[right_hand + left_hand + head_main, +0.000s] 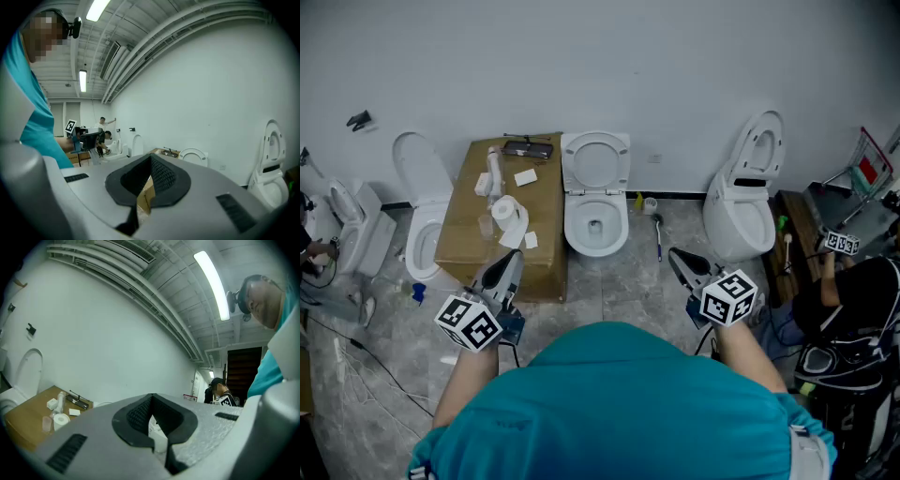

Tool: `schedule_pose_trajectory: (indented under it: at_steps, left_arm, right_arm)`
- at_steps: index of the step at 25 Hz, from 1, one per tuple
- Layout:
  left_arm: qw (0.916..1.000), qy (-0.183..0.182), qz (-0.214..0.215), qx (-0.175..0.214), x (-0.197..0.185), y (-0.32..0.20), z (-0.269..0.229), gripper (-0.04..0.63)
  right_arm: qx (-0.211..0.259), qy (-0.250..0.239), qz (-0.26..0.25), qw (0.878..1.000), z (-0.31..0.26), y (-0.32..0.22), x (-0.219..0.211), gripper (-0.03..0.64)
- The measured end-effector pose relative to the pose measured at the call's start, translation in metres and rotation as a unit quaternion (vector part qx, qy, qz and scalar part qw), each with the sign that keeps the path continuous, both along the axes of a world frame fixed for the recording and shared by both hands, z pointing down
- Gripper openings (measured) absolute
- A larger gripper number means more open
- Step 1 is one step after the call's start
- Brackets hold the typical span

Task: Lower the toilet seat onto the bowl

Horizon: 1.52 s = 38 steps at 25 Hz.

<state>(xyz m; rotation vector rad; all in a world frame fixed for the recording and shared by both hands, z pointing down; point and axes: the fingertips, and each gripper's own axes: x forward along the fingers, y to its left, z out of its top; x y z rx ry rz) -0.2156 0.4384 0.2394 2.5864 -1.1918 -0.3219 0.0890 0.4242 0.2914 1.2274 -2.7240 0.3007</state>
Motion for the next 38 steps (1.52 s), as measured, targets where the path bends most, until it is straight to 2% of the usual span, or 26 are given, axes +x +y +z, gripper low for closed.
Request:
schedule_pose_trajectory:
  at_steps: [14,23,31,35,38]
  left_arm:
    - [0.9998,-0.014,0.013,-0.004,0.029,-0.019,-0.003,0.003]
    - [0.9997,-0.008,0.021,-0.001,0.101,-0.021,-0.007,0.003]
    - [0.9997,-0.009,0.017,-0.018,0.169,-0.014,0.005,0.003]
    - [0.9994,-0.018,0.014,-0.028,0.179,-0.015,0.013,0.003]
    - [0.9993,-0.014,0.007,-0.033,0.168,-0.025,0.017,0.003]
  right_arm:
    - [-0.005,0.003,0.014,1.0,0.002,-0.014,0.024,-0.008]
    - [-0.002,0.007,-0.002,1.0,-0.001,0.001,0.084,-0.008]
    - [-0.006,0.003,-0.032,0.999,0.006,0.007,0.14,-0.008]
    - [-0.015,-0.004,-0.036,0.999,0.018,0.001,0.147,-0.008]
    - [-0.02,-0.001,-0.044,0.999,0.025,-0.007,0.136,-0.008]
